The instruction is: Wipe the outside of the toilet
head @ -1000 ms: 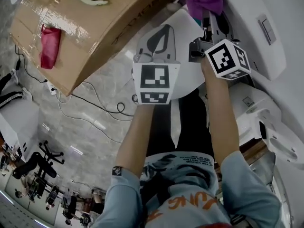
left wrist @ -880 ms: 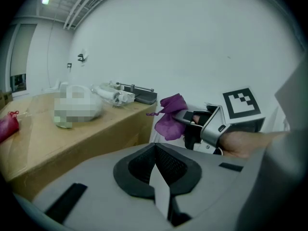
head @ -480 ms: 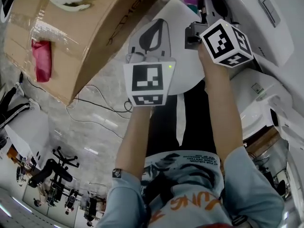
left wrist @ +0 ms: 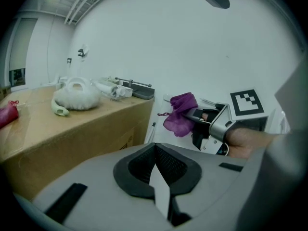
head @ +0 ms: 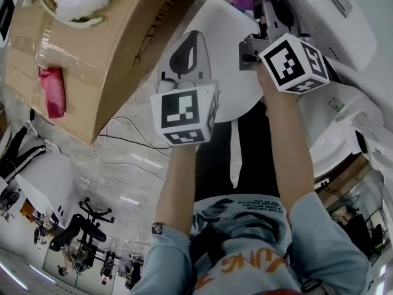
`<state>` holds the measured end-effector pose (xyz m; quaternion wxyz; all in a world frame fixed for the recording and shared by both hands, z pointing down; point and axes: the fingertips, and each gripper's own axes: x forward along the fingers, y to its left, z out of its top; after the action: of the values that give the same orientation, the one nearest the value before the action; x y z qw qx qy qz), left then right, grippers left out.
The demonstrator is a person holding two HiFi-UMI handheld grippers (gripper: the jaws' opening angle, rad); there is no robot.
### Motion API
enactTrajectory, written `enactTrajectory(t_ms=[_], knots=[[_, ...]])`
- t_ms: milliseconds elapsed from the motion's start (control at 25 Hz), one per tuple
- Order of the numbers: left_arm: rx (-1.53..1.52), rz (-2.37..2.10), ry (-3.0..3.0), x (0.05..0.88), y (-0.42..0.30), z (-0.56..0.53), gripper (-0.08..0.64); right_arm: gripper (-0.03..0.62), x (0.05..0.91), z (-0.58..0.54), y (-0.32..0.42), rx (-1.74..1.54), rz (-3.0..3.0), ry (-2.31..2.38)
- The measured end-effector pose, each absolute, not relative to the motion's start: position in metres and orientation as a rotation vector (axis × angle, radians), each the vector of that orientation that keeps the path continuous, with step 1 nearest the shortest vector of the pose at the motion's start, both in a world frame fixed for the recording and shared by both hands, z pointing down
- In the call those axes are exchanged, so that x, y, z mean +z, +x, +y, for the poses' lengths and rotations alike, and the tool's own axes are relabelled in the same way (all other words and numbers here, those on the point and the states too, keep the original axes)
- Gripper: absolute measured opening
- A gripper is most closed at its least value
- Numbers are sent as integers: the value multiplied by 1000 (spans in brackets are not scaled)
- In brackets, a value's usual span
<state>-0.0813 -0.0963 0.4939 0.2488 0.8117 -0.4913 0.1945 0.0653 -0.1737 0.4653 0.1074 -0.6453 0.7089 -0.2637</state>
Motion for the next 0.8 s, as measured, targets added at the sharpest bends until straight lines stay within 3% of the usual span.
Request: enactTrajectory(t_ms=[800], knots=[[587,-1193,2305,497,-2,-74,25,69,465,-116,132,-801,1996,-1917]])
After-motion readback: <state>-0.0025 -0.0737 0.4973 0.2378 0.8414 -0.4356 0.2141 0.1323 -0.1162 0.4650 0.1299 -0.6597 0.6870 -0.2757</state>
